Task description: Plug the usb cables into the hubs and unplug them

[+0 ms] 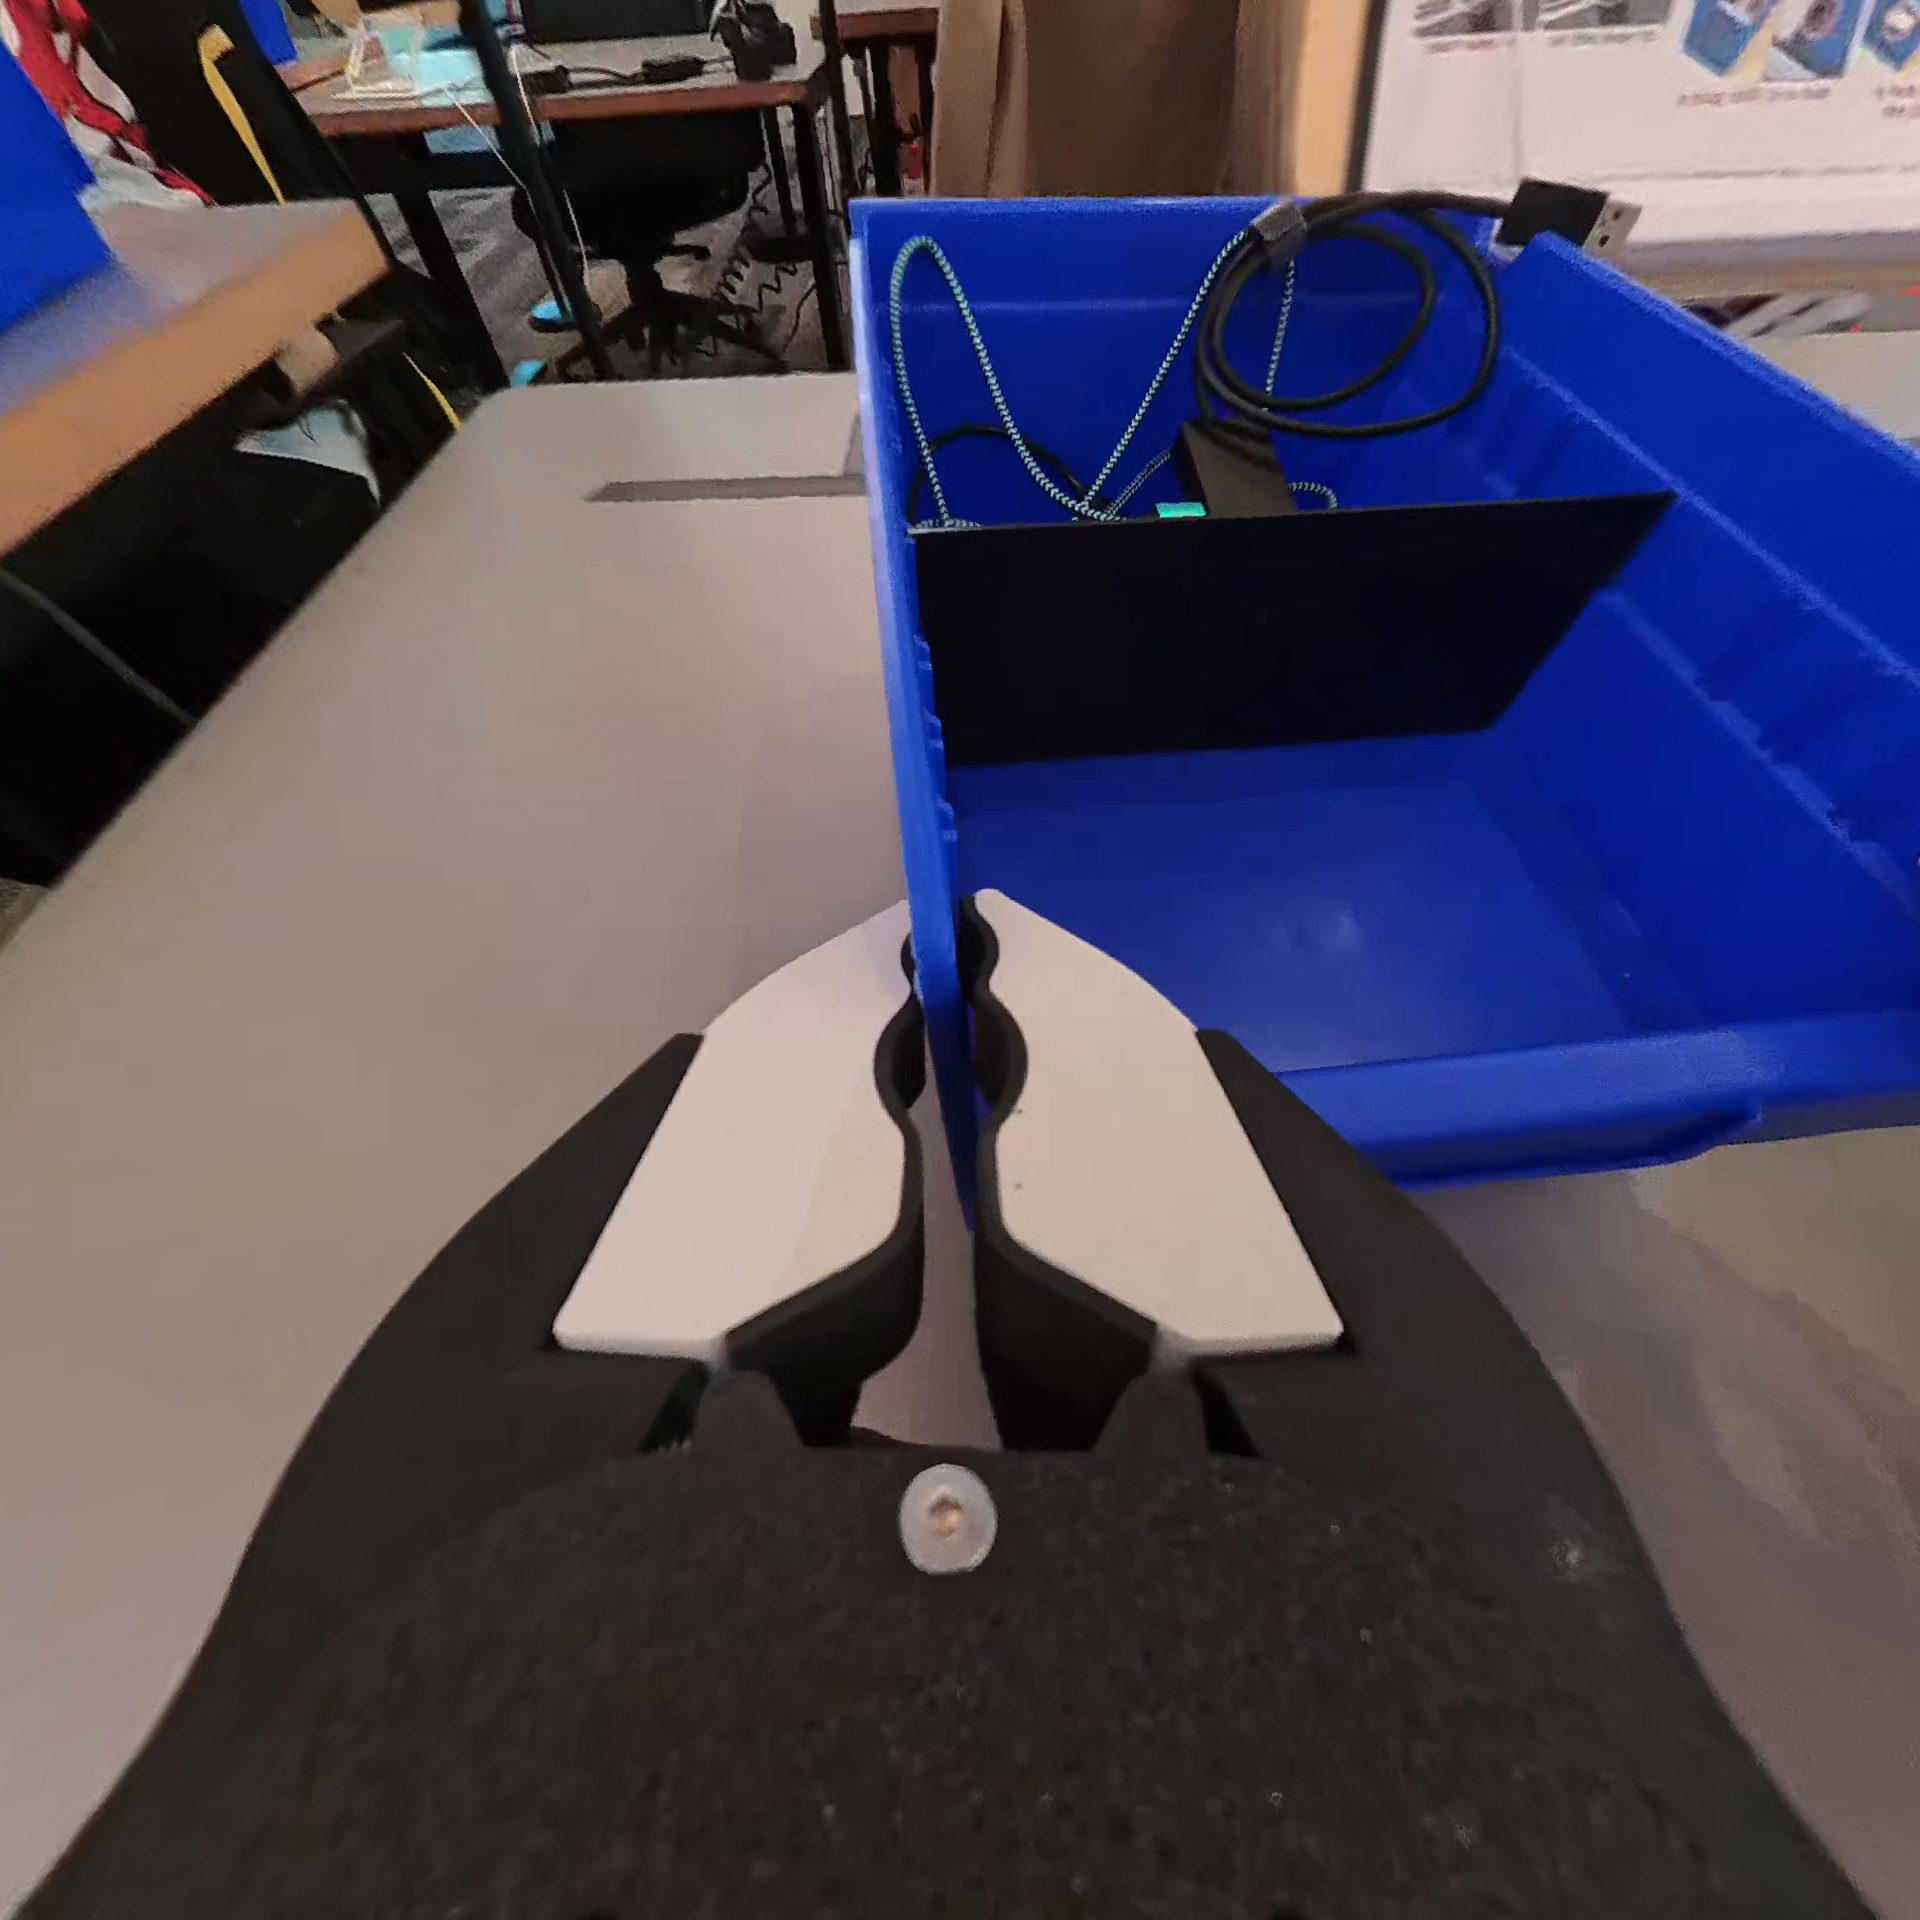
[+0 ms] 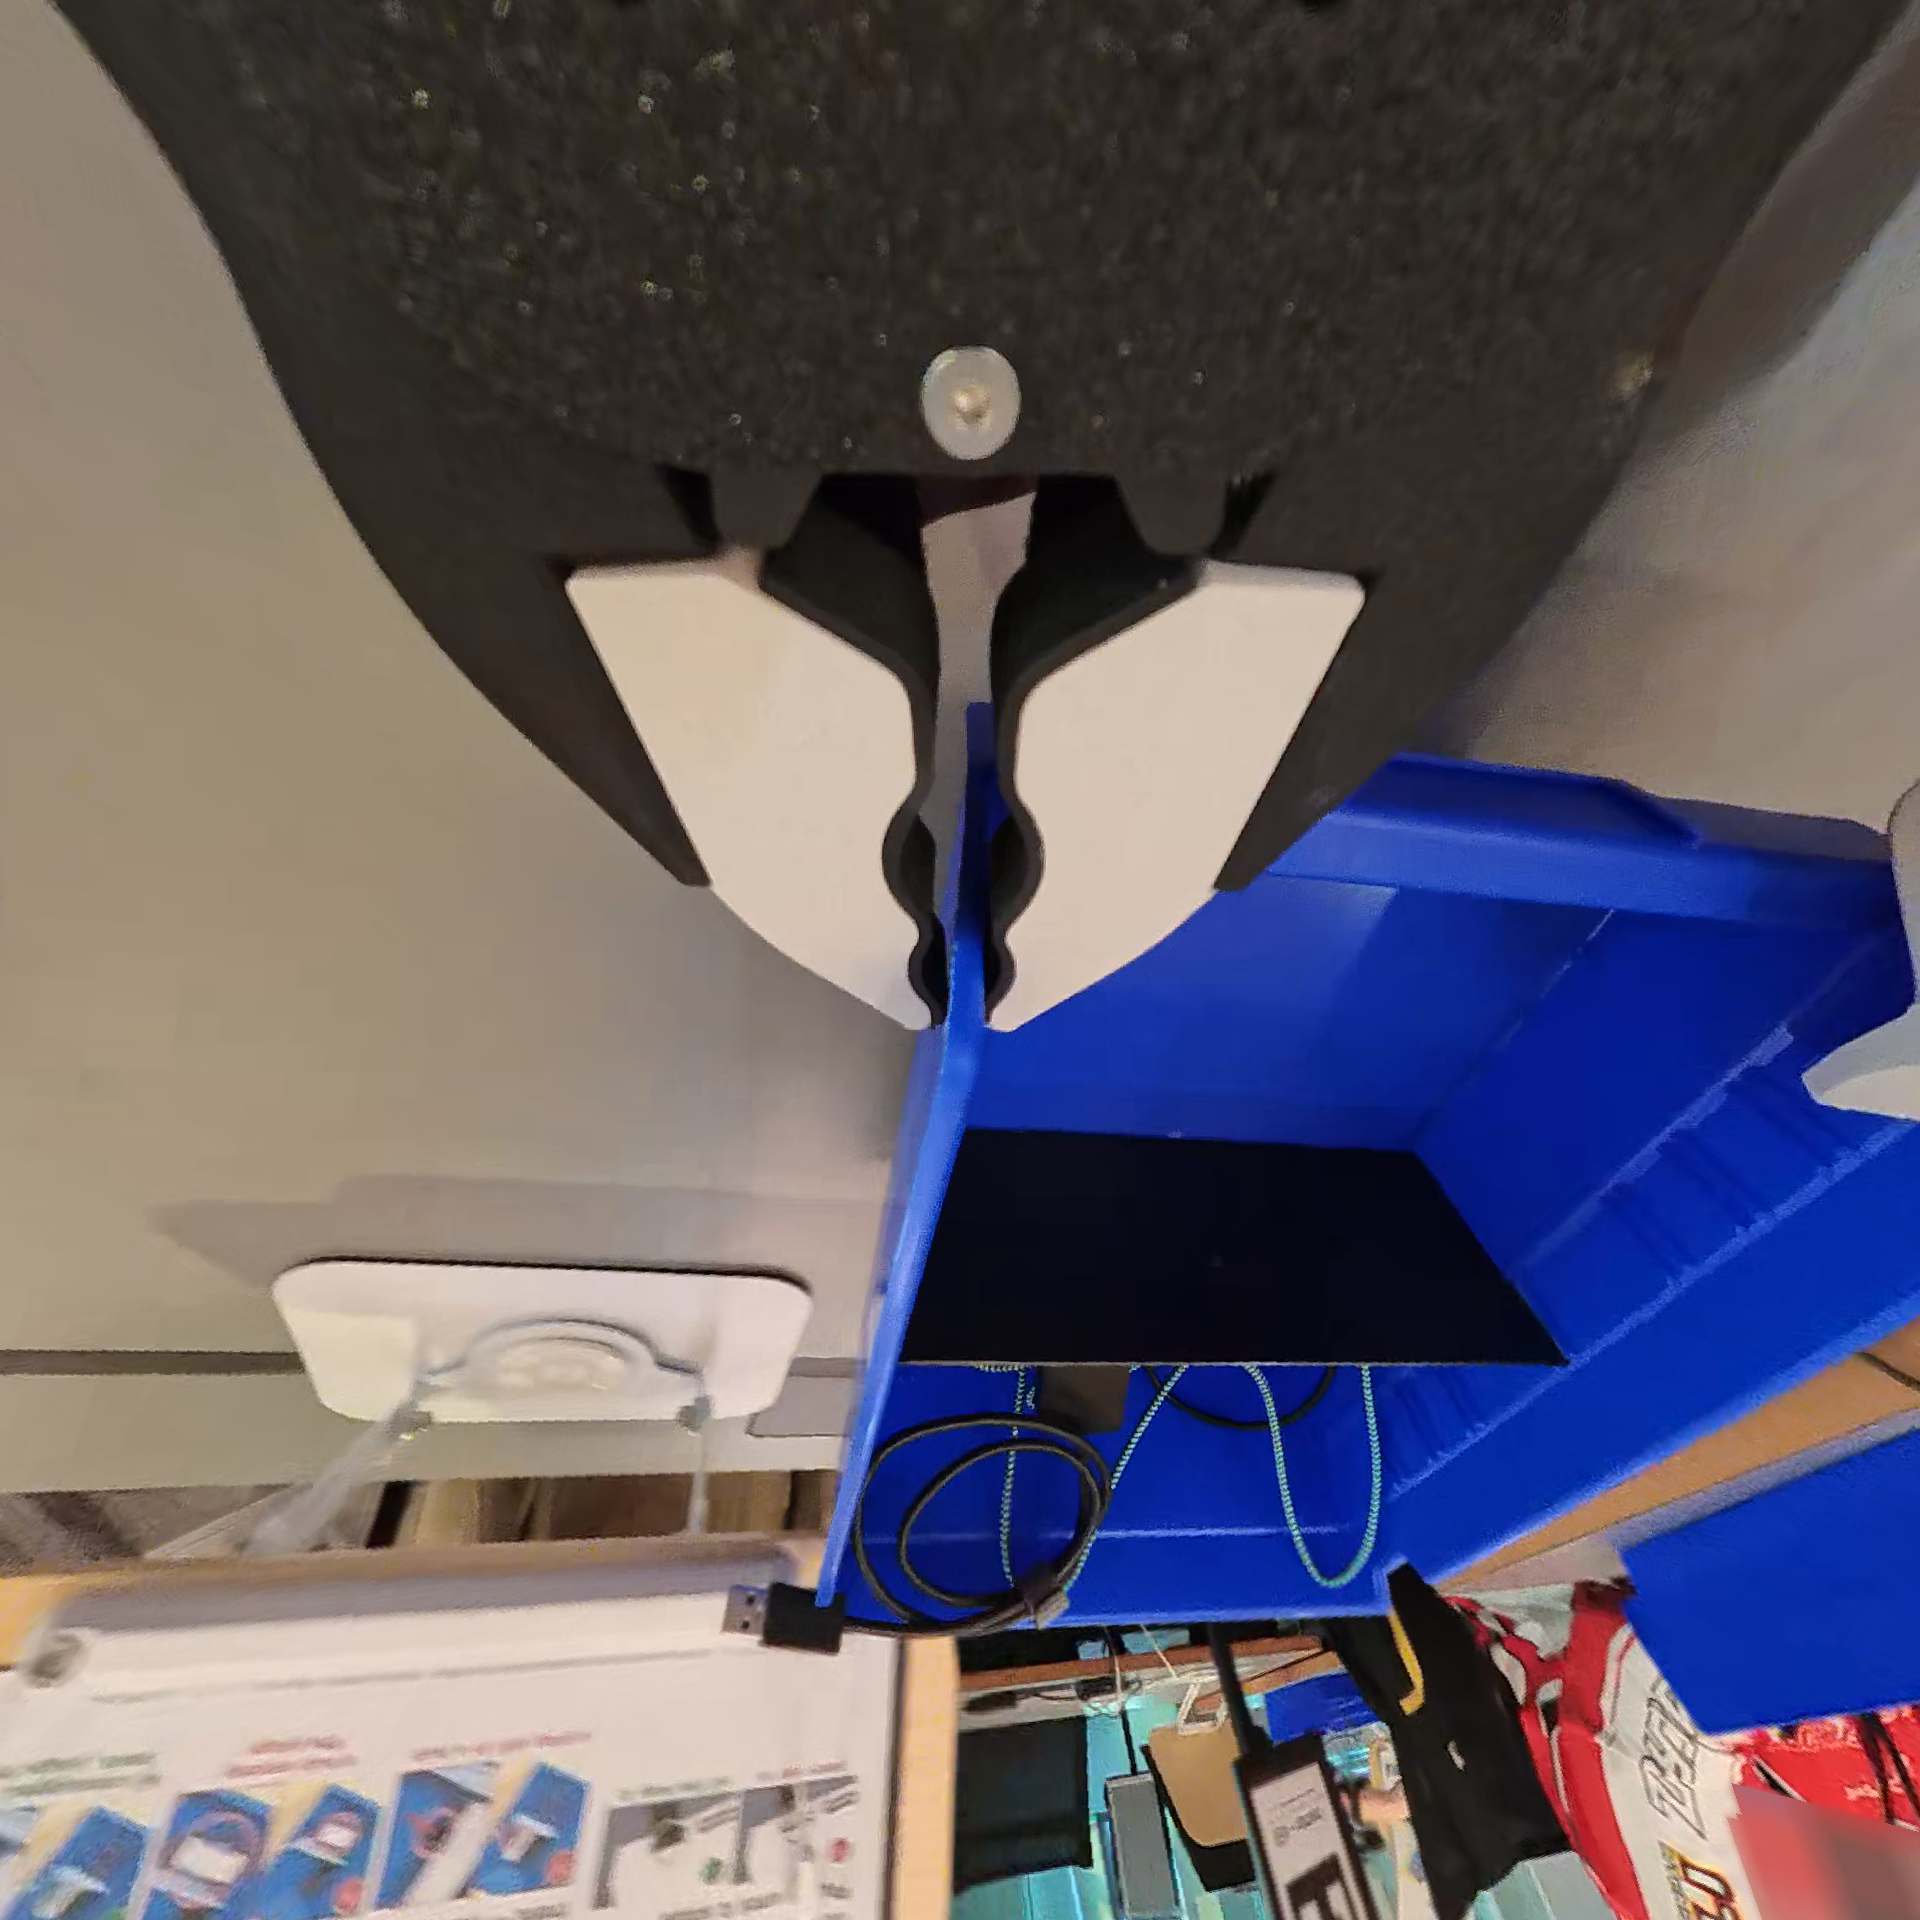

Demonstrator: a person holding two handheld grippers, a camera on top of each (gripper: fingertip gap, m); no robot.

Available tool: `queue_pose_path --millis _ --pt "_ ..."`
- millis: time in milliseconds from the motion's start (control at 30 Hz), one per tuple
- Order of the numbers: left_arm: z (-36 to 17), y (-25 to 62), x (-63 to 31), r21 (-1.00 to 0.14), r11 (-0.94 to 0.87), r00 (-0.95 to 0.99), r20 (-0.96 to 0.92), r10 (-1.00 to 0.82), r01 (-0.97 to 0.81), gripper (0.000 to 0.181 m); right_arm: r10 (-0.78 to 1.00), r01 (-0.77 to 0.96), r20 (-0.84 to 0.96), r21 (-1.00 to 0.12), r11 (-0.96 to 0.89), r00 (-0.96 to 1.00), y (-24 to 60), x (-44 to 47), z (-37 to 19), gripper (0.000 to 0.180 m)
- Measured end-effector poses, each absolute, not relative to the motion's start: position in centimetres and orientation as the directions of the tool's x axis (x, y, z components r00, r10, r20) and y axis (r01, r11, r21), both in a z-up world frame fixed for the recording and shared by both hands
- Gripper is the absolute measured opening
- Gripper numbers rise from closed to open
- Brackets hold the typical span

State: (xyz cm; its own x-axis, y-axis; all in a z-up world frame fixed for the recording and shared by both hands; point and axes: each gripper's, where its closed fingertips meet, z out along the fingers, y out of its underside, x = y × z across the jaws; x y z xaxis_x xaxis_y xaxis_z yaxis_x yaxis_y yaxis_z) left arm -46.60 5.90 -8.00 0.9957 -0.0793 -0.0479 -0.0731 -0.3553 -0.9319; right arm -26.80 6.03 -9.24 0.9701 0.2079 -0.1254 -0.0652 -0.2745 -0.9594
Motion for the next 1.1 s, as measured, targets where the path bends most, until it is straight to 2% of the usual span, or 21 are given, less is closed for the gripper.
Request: queue_pose_path --millis 167,300,400,533,733,833,867,900,967,1033,1100 --pt "-9.0 7.0 -52.7 -0.92 -0.387 0.994 -0.024 -0.103 -0.062 0.002 0.244 -0.033 -0.112 -0.951 -0.307 0.963 6.5 -33.2 -9.2 0.006" --pt "-10.8 7.3 -56.2 -0.908 -0.398 0.99 -0.098 -0.101 -0.13 0.002 0.246 0.015 -0.089 -0.92 -0.392 0.965 6.4 -36.8 -12.1 0.006" --pt "-12.4 7.5 -58.1 -0.907 -0.416 0.996 -0.021 -0.088 -0.056 0.002 0.261 0.049 -0.054 -0.926 -0.373 0.964 6.4 -38.9 -12.9 0.008" --pt "-12.5 7.6 -58.5 -0.916 -0.401 0.996 0.015 -0.084 -0.02 0.002 0.3 0.058 -0.063 -0.923 -0.38 0.952 5.9 -40.8 -12.8 0.036" --pt "-12.3 7.6 -58.7 -0.923 -0.385 0.999 0.015 -0.045 -0.003 0.011 0.331 0.055 -0.082 -0.921 -0.386 0.94 6.0 -40.4 -12.7 0.025" --pt "-9.2 6.3 -58.1 -0.957 -0.289 1.0 0.01 0.018 0.014 0.026 0.353 0.094 -0.029 -0.941 -0.325 0.935 5.7 -38.8 -11.4 0.029" --pt "-7.6 5.6 -56.8 -0.969 -0.248 1.0 0.014 -0.014 0.01 0.035 0.366 0.113 -0.001 -0.951 -0.289 0.931 5.3 -37.9 -10.7 0.037" --pt "-6.1 4.9 -54.8 -0.974 -0.224 0.996 0.016 -0.084 -0.003 0.036 0.39 0.124 0.008 -0.954 -0.274 0.921 4.7 -36.9 -10.1 0.041" --pt "-3.8 3.4 -50.4 -0.977 -0.209 0.982 -0.005 -0.187 -0.045 0.041 0.434 0.093 -0.034 -0.959 -0.267 0.9 3.0 -34.3 -8.6 0.04" --pt "-1.6 1.9 -46.4 -0.984 -0.165 0.976 -0.038 -0.215 -0.074 0.043 0.521 0.033 -0.109 -0.966 -0.256 0.847 0.6 -31.9 -6.5 0.043" --pt "-0.2 0.4 -41.2 -0.991 -0.116 0.955 -0.026 -0.296 -0.063 0.043 0.589 0.034 -0.11 -0.973 -0.227 0.801 -1.7 -29.0 -4.7 0.045"
